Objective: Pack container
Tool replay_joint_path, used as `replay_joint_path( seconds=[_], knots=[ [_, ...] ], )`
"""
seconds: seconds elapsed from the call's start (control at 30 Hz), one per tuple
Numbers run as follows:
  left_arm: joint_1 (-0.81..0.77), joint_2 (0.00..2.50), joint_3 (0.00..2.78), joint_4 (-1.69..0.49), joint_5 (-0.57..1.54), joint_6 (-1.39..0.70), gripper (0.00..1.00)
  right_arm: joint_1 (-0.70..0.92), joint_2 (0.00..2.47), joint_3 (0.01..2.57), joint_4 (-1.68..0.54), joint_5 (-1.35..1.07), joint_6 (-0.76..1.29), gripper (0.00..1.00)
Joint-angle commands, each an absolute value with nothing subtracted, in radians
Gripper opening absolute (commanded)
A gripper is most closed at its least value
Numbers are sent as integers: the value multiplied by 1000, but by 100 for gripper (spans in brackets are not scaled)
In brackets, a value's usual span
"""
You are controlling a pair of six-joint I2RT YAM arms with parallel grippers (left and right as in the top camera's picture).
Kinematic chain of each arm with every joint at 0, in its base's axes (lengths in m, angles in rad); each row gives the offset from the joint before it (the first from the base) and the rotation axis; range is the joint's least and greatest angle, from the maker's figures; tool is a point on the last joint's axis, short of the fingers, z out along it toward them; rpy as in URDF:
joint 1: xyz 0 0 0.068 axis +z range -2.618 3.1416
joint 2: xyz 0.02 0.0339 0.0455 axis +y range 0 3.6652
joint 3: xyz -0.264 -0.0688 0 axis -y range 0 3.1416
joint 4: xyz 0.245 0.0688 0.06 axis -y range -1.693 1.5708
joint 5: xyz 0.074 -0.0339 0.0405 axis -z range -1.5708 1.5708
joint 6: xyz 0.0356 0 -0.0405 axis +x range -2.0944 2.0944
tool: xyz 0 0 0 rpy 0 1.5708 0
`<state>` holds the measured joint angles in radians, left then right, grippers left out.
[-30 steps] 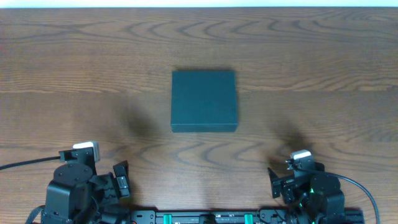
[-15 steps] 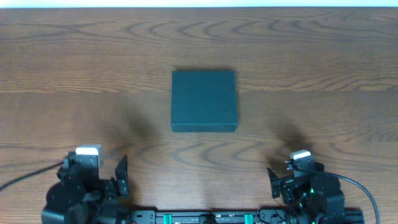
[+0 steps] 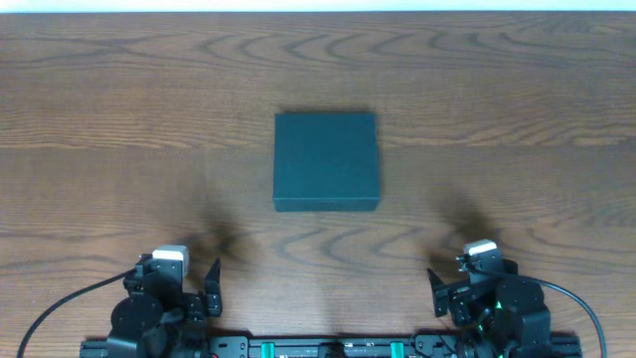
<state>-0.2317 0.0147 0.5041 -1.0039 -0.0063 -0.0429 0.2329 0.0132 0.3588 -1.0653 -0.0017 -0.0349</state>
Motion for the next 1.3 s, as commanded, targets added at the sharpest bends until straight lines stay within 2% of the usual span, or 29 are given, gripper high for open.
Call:
replay_joint_path(
  seconds=[0.0, 0.63, 1.27],
  knots=[
    [-238, 4, 501, -1038, 0, -22, 95, 223, 6, 355, -1074, -9, -46, 99],
    [-238, 4, 354, -1086, -23, 7, 95, 223, 6, 355, -1074, -9, -46, 99],
    [-238, 4, 352, -1088, -26, 4, 95, 223, 6, 355, -1074, -9, -46, 99]
  ],
)
